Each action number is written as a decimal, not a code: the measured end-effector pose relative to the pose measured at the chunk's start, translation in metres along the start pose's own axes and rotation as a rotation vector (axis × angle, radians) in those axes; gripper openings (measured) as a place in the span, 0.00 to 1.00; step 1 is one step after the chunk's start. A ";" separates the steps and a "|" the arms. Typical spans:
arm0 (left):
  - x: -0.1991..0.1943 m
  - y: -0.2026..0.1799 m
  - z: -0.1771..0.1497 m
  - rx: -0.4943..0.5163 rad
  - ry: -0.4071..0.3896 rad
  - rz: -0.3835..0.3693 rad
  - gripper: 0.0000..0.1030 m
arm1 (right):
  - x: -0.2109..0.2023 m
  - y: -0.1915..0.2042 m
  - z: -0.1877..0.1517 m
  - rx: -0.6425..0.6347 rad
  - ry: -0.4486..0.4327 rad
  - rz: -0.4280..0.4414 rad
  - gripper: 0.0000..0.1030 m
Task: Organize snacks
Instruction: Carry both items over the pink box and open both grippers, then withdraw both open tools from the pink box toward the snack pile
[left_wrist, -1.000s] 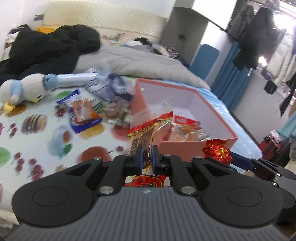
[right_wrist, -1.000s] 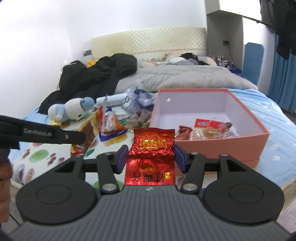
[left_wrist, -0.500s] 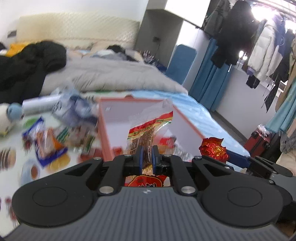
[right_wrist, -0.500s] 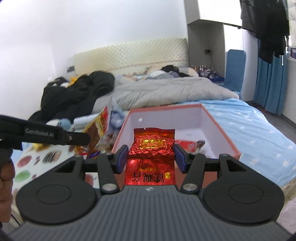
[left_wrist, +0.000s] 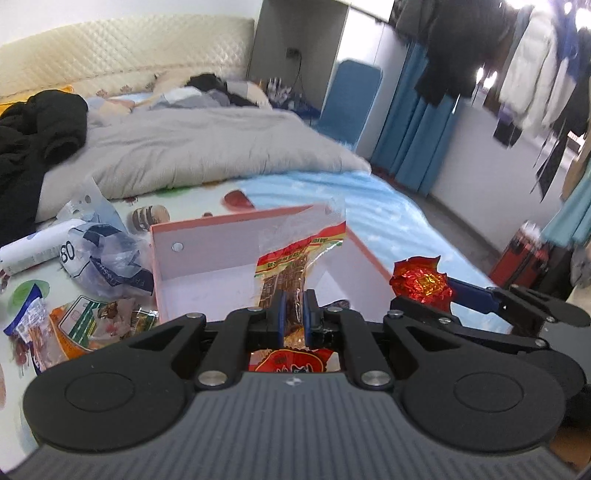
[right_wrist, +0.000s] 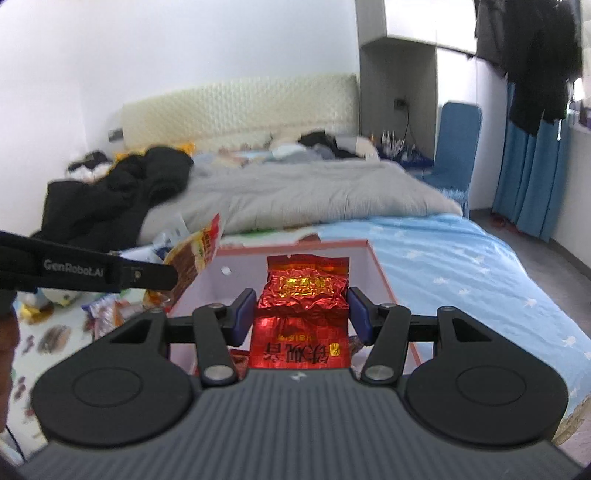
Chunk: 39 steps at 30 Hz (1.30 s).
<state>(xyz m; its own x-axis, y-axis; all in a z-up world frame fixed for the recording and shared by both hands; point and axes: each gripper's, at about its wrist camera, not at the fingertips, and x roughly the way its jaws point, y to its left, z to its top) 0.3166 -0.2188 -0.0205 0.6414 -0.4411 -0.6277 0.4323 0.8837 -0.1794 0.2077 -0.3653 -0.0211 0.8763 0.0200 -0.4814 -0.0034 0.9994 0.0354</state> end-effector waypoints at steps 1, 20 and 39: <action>0.009 0.000 0.002 0.005 0.020 0.003 0.11 | 0.010 -0.004 0.001 0.002 0.022 0.000 0.55; 0.074 0.024 0.001 -0.084 0.211 0.043 0.25 | 0.081 -0.020 -0.026 0.004 0.252 -0.001 0.59; -0.011 0.030 -0.030 -0.041 0.034 0.049 0.30 | 0.032 -0.006 -0.027 0.044 0.139 0.045 0.63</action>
<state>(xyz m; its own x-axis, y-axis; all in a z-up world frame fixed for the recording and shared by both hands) 0.3037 -0.1830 -0.0420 0.6392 -0.3922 -0.6615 0.3739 0.9102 -0.1783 0.2233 -0.3701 -0.0601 0.8002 0.0721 -0.5953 -0.0176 0.9951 0.0969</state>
